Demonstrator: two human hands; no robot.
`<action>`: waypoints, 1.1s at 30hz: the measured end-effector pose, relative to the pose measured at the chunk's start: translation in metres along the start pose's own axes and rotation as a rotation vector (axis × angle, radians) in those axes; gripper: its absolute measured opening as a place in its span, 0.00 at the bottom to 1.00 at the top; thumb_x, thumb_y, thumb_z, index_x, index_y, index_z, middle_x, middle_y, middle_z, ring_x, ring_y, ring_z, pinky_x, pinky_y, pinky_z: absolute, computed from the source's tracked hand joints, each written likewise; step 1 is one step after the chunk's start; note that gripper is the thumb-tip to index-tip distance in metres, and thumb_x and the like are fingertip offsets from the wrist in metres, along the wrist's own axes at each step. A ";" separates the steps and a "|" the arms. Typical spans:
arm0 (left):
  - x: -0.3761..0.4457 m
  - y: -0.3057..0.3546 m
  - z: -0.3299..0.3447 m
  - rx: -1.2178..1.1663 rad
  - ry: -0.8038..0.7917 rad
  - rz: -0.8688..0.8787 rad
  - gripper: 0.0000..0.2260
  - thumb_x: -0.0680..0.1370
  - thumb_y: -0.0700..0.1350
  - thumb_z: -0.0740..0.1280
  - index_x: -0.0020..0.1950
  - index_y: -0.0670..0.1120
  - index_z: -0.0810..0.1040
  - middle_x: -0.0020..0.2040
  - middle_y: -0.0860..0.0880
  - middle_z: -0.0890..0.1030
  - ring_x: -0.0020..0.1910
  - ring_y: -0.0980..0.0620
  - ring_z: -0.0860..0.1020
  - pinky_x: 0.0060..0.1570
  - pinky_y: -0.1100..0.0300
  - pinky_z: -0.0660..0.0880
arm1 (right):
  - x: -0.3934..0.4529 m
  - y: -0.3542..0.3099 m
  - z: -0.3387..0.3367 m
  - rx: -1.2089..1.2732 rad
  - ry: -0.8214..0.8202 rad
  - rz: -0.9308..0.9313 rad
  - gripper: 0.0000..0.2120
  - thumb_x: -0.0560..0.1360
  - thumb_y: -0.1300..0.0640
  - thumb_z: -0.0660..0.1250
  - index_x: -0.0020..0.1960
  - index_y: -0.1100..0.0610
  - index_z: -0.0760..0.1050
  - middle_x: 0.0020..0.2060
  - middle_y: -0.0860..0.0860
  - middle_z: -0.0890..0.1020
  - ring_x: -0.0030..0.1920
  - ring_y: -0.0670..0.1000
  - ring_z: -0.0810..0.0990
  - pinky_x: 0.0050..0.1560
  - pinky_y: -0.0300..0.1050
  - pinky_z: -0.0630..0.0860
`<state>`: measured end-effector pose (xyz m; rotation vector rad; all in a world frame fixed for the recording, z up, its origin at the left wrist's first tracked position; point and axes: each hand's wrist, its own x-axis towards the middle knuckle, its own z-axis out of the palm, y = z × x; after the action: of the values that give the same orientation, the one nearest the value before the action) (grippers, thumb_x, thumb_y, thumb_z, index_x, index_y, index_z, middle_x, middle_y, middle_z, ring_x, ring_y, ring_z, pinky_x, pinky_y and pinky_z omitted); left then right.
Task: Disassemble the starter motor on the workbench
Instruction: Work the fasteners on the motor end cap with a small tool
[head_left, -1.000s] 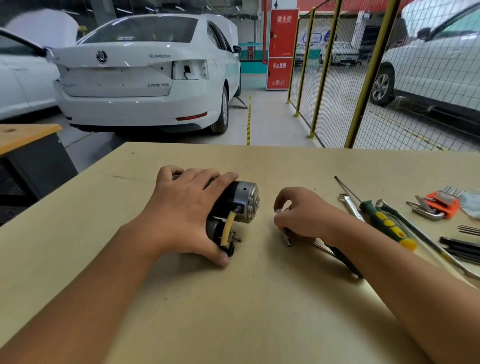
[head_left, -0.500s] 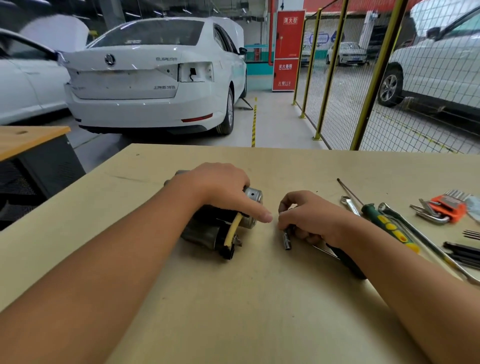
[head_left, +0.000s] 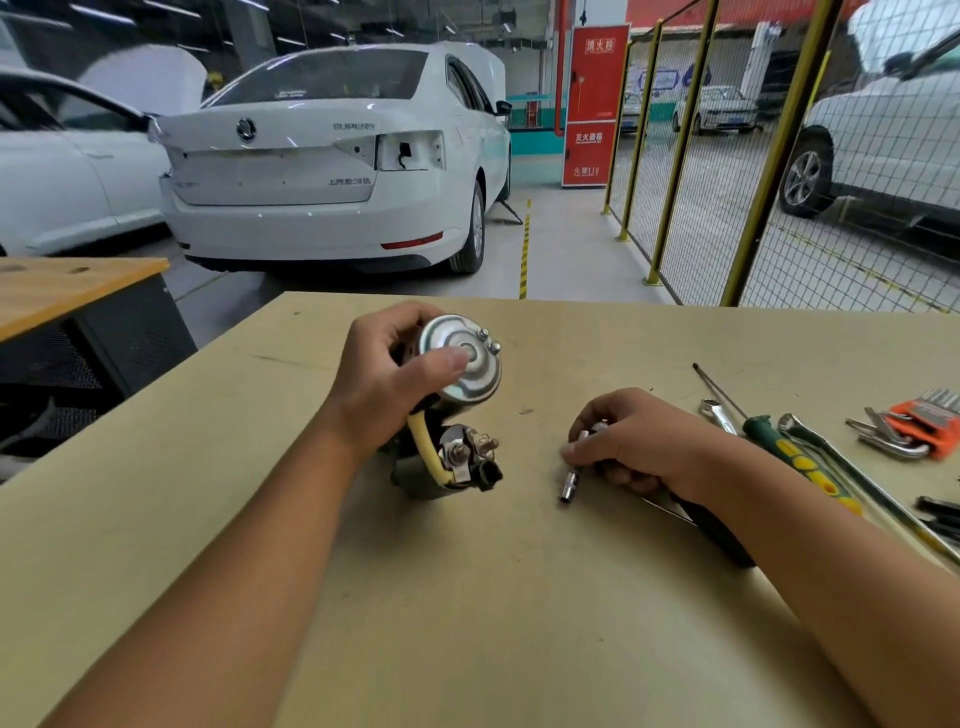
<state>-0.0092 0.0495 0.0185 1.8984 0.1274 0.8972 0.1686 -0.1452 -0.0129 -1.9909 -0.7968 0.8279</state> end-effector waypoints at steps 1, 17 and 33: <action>-0.004 0.000 0.000 -0.025 0.002 0.012 0.17 0.67 0.52 0.71 0.51 0.44 0.84 0.41 0.48 0.86 0.40 0.49 0.85 0.38 0.59 0.80 | 0.000 0.000 0.000 -0.014 0.003 -0.010 0.12 0.71 0.56 0.78 0.49 0.61 0.80 0.30 0.54 0.78 0.28 0.51 0.70 0.24 0.38 0.65; -0.017 -0.008 -0.013 -0.070 -0.053 0.106 0.17 0.71 0.52 0.66 0.54 0.44 0.81 0.44 0.52 0.84 0.43 0.54 0.81 0.44 0.61 0.78 | -0.023 -0.043 -0.001 -0.150 0.341 -0.591 0.08 0.76 0.55 0.74 0.43 0.57 0.76 0.28 0.48 0.79 0.26 0.43 0.74 0.27 0.32 0.67; -0.018 -0.006 -0.007 -0.119 0.005 0.123 0.30 0.79 0.72 0.59 0.57 0.46 0.82 0.48 0.50 0.85 0.48 0.51 0.82 0.50 0.59 0.78 | -0.044 -0.094 0.028 -0.087 0.625 -0.925 0.03 0.73 0.58 0.77 0.44 0.55 0.83 0.35 0.46 0.84 0.37 0.47 0.82 0.38 0.45 0.78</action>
<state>-0.0245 0.0495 0.0061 1.8080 -0.0397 0.9707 0.0994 -0.1237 0.0663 -1.5256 -1.1995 -0.3512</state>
